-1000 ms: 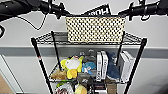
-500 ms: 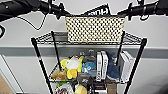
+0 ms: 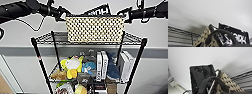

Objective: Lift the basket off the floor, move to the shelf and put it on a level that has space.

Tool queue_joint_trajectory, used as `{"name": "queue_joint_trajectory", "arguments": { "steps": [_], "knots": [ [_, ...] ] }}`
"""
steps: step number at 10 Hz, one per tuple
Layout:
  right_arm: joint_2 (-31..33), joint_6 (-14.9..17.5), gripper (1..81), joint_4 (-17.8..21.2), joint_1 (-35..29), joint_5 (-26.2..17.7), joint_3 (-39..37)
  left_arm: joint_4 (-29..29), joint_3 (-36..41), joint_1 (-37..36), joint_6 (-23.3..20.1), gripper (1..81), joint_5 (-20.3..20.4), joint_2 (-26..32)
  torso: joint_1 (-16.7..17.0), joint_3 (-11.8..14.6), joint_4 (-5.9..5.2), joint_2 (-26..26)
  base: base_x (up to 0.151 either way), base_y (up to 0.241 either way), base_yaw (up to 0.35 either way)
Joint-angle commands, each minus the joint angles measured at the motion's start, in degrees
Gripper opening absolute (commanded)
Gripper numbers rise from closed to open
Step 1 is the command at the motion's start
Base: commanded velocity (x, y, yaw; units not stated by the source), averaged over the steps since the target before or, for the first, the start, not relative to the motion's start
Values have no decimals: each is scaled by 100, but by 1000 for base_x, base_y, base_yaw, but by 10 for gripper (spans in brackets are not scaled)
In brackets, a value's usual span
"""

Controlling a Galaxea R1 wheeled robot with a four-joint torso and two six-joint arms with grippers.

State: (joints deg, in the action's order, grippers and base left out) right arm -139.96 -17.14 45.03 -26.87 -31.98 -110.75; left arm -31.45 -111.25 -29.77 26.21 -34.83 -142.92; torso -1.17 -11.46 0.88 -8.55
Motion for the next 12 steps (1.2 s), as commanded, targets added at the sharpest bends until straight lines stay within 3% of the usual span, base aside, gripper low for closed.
{"name": "queue_joint_trajectory", "arguments": {
  "steps": [1, 5, 7, 12],
  "knots": [
    [367, 62, 811, 23, -1070, -151, 264, 34, 243, -1157, -19, 811, -59, 367, 0, 0, 0, 0, 0, 0, 0],
    [1247, 45, 811, 58, -1421, -186, 862, 42, 850, -1430, -19, 811, -94, 1168, -2, 0, 0, 0, 0, 0, 0],
    [1626, 44, 811, 41, -1439, -406, 1022, 69, 1123, -1430, -19, 811, -129, 1582, -2, 0, 0, 0, 0, 0, 0],
    [2689, 26, 811, -363, -1114, -827, 1486, 691, 1877, -1379, -11, 811, -839, 2906, -2, 0, 0, 0, 0, 0, 0]
  ]
}}
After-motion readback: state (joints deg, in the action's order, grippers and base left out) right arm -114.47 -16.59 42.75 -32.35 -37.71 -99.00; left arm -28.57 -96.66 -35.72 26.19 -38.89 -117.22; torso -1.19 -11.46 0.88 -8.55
